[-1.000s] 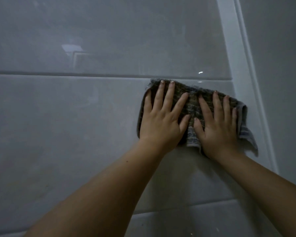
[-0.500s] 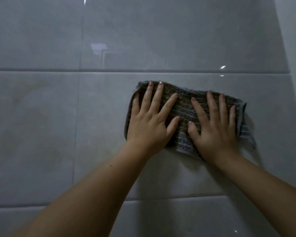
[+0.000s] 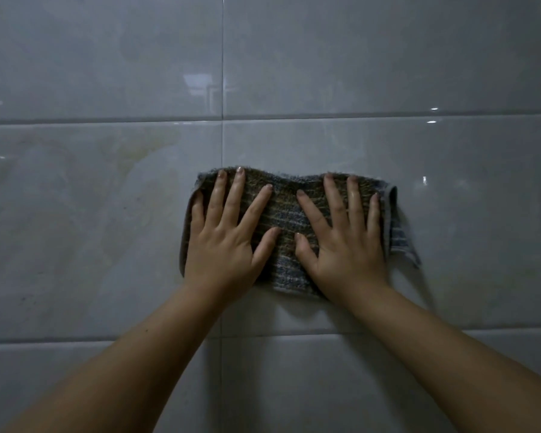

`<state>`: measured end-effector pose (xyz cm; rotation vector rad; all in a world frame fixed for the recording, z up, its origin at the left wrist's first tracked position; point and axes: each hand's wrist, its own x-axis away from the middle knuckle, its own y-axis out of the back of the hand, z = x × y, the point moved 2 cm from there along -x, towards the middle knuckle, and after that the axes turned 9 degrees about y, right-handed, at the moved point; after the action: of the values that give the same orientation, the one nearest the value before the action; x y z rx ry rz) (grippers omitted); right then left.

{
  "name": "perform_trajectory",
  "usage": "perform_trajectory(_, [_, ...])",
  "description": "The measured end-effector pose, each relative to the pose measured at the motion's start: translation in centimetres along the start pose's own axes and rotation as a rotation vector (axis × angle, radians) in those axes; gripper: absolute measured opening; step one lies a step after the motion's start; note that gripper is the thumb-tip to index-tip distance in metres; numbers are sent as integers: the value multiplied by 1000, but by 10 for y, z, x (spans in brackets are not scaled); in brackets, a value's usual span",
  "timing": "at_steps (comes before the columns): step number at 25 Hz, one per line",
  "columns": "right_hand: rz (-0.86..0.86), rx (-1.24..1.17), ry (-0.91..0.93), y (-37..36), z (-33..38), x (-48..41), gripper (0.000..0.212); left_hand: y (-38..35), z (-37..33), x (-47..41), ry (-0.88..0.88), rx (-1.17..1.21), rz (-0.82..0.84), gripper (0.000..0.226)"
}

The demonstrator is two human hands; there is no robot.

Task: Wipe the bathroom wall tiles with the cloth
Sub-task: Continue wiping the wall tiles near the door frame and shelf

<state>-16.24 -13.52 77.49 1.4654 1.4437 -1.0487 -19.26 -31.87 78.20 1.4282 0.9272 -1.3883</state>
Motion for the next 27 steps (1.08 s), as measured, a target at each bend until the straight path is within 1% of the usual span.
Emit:
perform_trajectory(5, [4,-53,115,1,31,39,62,-3,9,64,49,-15,-4,65])
perform_trajectory(9, [18,-76,226,6,17,61,62,-6,-10,85,64,-26,-40,65])
perform_trajectory(14, [27,-34,184,13,-38,73,60,-13,-64,67,36,-14,-18,66])
perform_trajectory(27, [54,26,30,38,-232,123,58,-45,-259,13,-106,19,7,66])
